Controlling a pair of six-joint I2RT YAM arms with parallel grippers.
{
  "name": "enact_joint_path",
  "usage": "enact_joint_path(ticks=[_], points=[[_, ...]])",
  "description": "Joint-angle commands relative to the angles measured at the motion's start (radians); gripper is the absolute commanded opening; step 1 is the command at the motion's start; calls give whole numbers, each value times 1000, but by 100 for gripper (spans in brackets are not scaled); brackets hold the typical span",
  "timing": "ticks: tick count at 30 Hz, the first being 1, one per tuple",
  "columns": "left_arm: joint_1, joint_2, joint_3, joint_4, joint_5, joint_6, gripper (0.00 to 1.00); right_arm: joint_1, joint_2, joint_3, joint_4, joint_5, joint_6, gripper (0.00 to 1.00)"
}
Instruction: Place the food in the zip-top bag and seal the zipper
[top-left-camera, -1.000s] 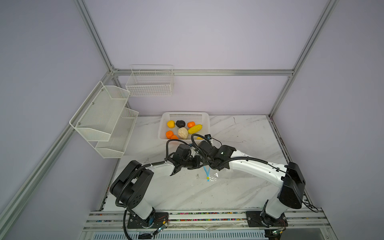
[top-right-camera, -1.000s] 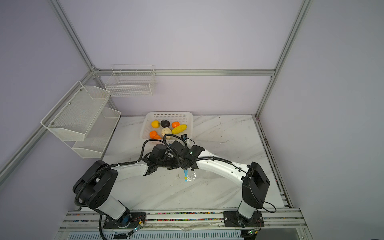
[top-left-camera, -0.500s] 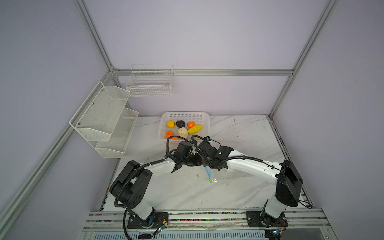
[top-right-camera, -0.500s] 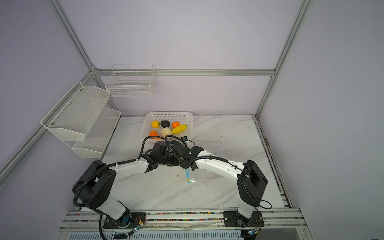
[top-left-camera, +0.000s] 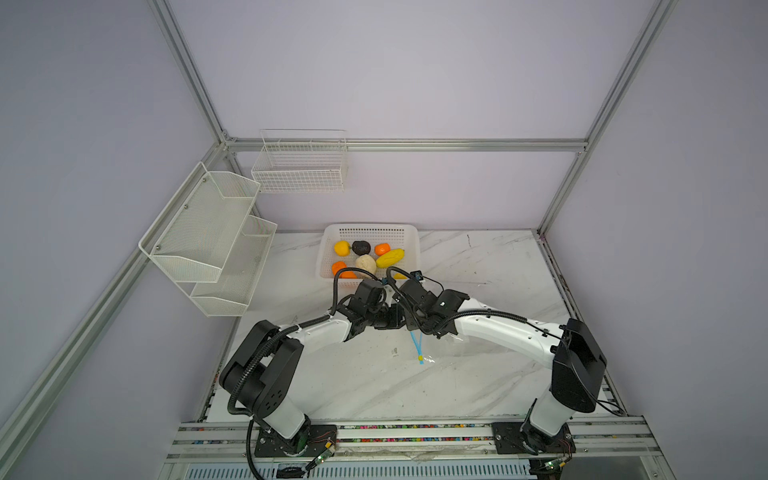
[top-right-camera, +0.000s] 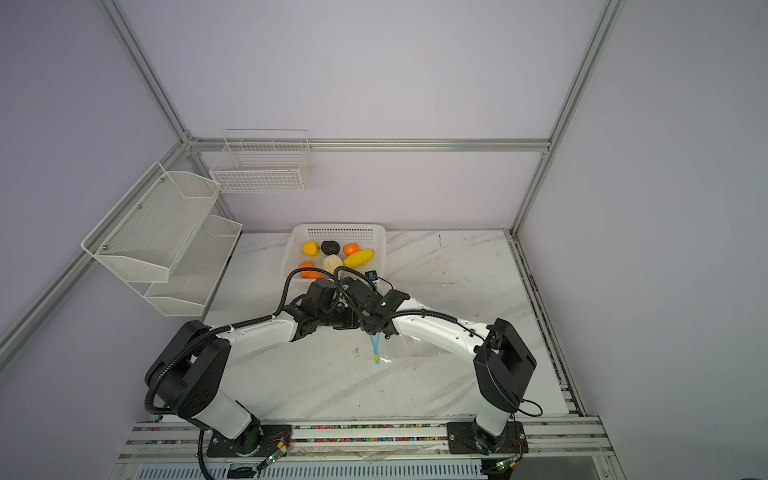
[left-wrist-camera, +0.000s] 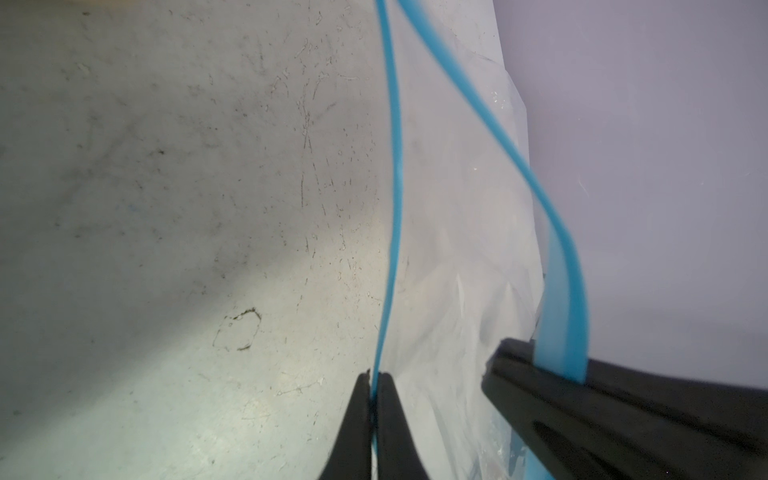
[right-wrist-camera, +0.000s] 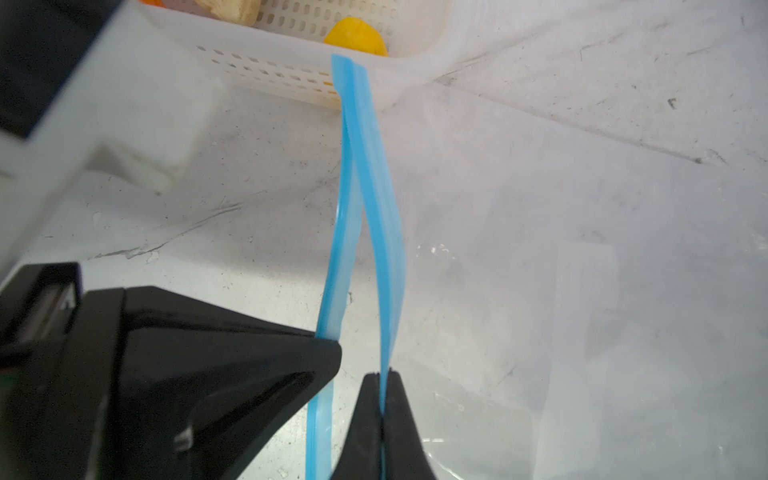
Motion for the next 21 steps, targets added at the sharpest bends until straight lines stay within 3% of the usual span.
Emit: enact_joint_path(ticks=[1,16,21], points=[[5,3,72,11,-3,17,3,-10,-18,4,-11,8,-10,0],[19,13,55,15,-22,-11,1,-35,-30,4,-28,17,-24,0],[19,-5,57,4,-20,-11,13,-35,-24,6,-14,-8,-24,0]])
